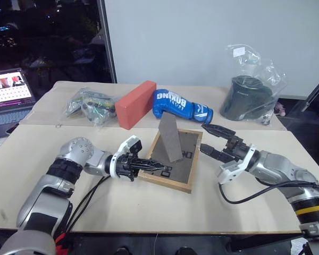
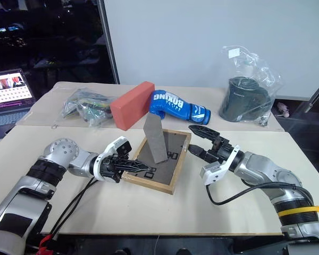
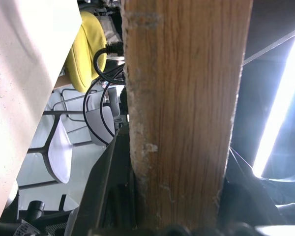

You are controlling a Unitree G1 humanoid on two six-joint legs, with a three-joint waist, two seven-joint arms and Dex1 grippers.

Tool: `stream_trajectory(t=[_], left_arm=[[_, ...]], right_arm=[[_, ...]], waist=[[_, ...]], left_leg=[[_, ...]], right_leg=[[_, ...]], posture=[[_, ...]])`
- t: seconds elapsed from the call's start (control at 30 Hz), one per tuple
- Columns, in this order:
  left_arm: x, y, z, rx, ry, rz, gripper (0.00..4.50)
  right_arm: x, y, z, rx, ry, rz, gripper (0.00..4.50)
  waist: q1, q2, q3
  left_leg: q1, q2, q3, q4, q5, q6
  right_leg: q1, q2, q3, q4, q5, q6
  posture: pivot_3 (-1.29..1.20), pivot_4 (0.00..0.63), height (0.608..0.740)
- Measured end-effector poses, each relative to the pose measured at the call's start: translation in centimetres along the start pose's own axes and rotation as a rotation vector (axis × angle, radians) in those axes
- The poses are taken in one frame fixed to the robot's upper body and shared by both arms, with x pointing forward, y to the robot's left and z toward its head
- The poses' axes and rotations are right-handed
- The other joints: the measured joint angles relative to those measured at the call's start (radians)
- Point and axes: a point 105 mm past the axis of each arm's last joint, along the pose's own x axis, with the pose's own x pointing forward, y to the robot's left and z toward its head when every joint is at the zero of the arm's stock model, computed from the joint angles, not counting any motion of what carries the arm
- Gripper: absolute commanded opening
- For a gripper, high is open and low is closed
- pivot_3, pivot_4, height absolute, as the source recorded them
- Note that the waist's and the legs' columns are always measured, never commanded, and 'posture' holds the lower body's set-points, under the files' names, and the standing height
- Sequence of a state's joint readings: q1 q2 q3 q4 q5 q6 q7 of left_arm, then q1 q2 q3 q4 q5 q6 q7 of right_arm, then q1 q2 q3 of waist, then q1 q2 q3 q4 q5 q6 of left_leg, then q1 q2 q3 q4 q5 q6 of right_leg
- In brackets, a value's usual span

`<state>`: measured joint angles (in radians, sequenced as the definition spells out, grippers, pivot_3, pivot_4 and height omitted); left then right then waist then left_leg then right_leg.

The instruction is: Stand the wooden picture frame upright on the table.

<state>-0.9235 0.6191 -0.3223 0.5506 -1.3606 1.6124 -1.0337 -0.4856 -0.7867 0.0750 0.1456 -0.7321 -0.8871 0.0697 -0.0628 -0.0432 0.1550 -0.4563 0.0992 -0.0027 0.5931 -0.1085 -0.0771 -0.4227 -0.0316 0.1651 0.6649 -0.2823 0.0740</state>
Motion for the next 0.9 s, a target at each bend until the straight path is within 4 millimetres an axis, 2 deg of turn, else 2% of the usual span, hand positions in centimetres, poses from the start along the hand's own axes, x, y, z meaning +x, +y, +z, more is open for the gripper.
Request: stream_trajectory(t=[0.23,0.37,0.43,0.5,0.57,0.63,0.7,0.77,0.83,0.9], left_arm=[[0.2,0.0,0.4,0.016,-0.010,0.009,1.17],[0.2,-0.2,0.1,0.056,0.004,0.027,1.17],[0.4,-0.1,-0.7,0.135,0.022,0.047,1.17],[0.3,0.4,-1.3,0.184,0.018,0.064,2.17],[0.6,0.4,-1.6,0.281,0.030,0.098,2.75],[0.4,0.5,-2.0,0.307,0.042,0.125,3.59],[0.1,0.6,-2.1,0.323,0.041,0.138,4.34],[-0.8,0.5,-1.7,0.420,0.006,0.201,4.50],[-2.5,-0.8,-0.4,0.557,-0.086,0.251,4.50],[-4.9,-3.3,0.8,0.745,-0.197,0.300,4.50]], right_arm=[[0.4,0.6,0.6,0.012,-0.023,0.026,1.26],[0.4,0.5,0.7,0.009,-0.026,0.024,1.21],[0.6,0.3,1.1,-0.004,-0.043,0.020,1.21],[0.6,0.3,1.4,-0.016,-0.055,0.026,1.21],[0.6,1.2,1.7,0.006,-0.064,0.055,1.21],[0.7,1.5,2.0,0.028,-0.070,0.056,1.20],[0.6,1.5,1.3,0.037,-0.039,0.055,1.20],[0.4,1.5,0.7,0.042,-0.012,0.066,1.20],[0.2,1.5,0.2,0.063,0.008,0.070,1.20],[0.0,1.3,-0.4,0.093,0.025,0.077,1.20]], waist=[[0.000,0.000,0.000],[-0.001,0.000,0.000],[-0.005,0.000,0.000],[-0.004,0.000,0.000],[-0.001,0.000,0.000],[0.000,0.000,0.000],[0.000,0.000,0.000],[-0.002,0.000,0.000],[-0.005,0.000,0.000],[-0.009,0.000,0.000]], left_leg=[[0.000,0.000,0.000,0.000,0.000,0.000],[0.000,0.000,0.000,0.000,0.000,0.000],[0.000,0.000,0.000,-0.001,0.000,0.000],[0.000,0.000,0.000,0.000,0.000,0.000],[0.000,0.000,0.000,0.001,0.000,0.000],[0.000,0.000,0.000,0.001,0.000,0.000],[0.000,0.000,0.000,0.002,0.000,0.000],[0.001,0.000,0.000,0.002,0.000,0.000],[0.000,0.000,0.000,0.002,0.000,0.000],[0.001,0.000,0.000,0.002,0.000,0.000]], right_leg=[[0.000,0.000,0.000,0.000,0.001,-0.001],[0.000,0.000,0.000,0.000,0.001,-0.002],[0.000,0.000,0.000,0.000,0.003,-0.004],[0.000,0.000,0.000,0.000,0.003,-0.005],[0.001,0.000,0.000,0.000,0.003,-0.005],[0.001,-0.001,0.000,0.000,0.003,-0.005],[0.002,-0.001,0.000,0.000,0.003,-0.005],[0.001,-0.001,0.000,0.001,0.003,-0.005],[0.001,-0.001,0.000,0.001,0.003,-0.005],[0.001,-0.001,0.000,0.001,0.003,-0.005]], posture=[[0.00,0.150,0.727],[0.00,0.150,0.727],[0.00,0.150,0.727],[0.00,0.150,0.727],[0.00,0.150,0.727],[0.00,0.150,0.727],[0.00,0.150,0.727],[0.00,0.150,0.727],[0.00,0.150,0.727],[0.00,0.150,0.727]])
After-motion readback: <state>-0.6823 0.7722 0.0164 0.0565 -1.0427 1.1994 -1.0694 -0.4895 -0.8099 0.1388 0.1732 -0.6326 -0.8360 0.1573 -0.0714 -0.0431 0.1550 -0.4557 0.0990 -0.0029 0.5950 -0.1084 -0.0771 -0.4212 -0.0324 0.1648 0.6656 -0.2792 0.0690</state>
